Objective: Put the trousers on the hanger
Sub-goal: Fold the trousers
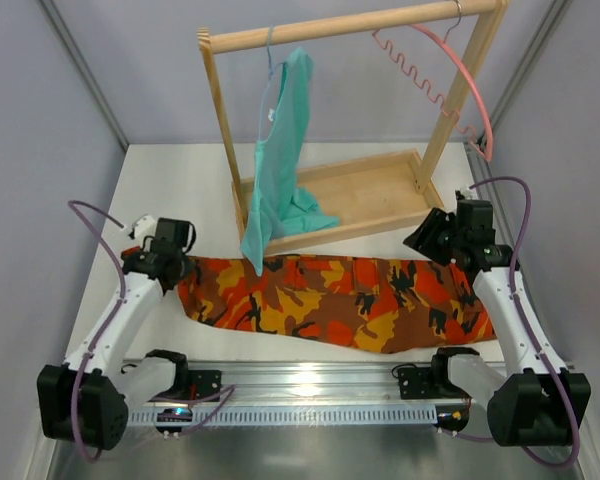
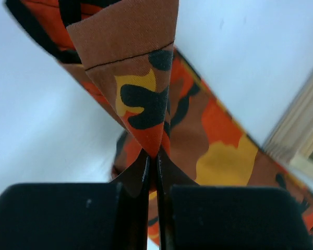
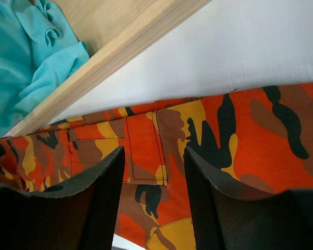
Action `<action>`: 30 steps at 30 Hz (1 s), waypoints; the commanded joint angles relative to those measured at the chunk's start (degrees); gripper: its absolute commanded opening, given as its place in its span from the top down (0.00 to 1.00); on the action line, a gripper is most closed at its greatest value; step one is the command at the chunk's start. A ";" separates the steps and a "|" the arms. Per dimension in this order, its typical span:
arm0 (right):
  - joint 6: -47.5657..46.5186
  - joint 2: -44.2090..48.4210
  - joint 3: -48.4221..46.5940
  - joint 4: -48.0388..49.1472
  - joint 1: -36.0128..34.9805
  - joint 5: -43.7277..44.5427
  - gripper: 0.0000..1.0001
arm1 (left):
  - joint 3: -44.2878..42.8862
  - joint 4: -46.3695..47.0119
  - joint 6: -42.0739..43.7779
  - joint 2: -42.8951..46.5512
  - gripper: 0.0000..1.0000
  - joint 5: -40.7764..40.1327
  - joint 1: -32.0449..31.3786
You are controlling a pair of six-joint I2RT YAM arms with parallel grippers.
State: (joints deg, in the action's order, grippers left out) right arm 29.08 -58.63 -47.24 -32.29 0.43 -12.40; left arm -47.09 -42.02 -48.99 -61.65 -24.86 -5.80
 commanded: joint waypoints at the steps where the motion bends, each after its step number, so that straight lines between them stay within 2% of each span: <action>1: -0.43 1.32 -0.13 1.27 -0.43 -1.48 0.47 | 4.27 -5.87 -5.57 6.25 1.00 -5.18 -8.94; 4: -0.52 1.94 2.24 1.97 -0.43 -2.89 0.48 | 7.53 -6.84 -10.57 8.82 1.00 -5.81 -18.78; 9: -0.43 3.08 5.93 2.50 -3.59 -3.33 0.48 | 11.14 -9.39 -19.63 6.11 1.00 -6.86 -33.10; 10: -0.34 3.17 6.20 2.41 -3.68 -3.50 0.48 | 11.58 -9.57 -21.48 5.58 1.00 -7.39 -38.18; 13: 0.01 3.70 6.64 2.50 -4.29 -3.68 0.48 | 12.11 -9.14 -27.29 1.37 1.00 -10.20 -47.42; 16: -0.16 4.05 6.46 2.59 -5.08 -4.47 0.48 | 8.96 -7.46 -28.09 -5.22 0.99 -11.17 -51.66; 18: -0.16 4.31 6.64 2.59 -5.70 -4.73 0.47 | 4.50 -10.26 -30.10 -10.04 0.90 -13.10 -56.40; 19: -0.08 5.10 6.73 2.50 -6.31 -4.73 0.47 | 2.98 -12.19 -31.15 -11.55 0.76 -15.37 -57.73; 22: 0.36 6.07 7.51 2.85 -7.02 -5.08 0.47 | -2.82 -18.35 -33.88 -16.47 0.56 -18.54 -61.86; 27: 2.73 6.86 9.45 5.13 -9.21 -5.62 0.48 | -9.24 -21.70 -32.49 -17.81 0.49 -19.61 -64.16; 30: 5.10 6.86 9.98 6.80 -13.51 -3.69 0.47 | -13.45 -23.10 -28.98 -15.26 0.46 -22.24 -64.07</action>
State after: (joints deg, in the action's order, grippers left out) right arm 31.38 -52.60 -37.78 -29.28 -9.65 -16.67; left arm -56.36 -61.08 -78.78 -79.57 -40.75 -69.78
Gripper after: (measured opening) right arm 0.524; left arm 0.531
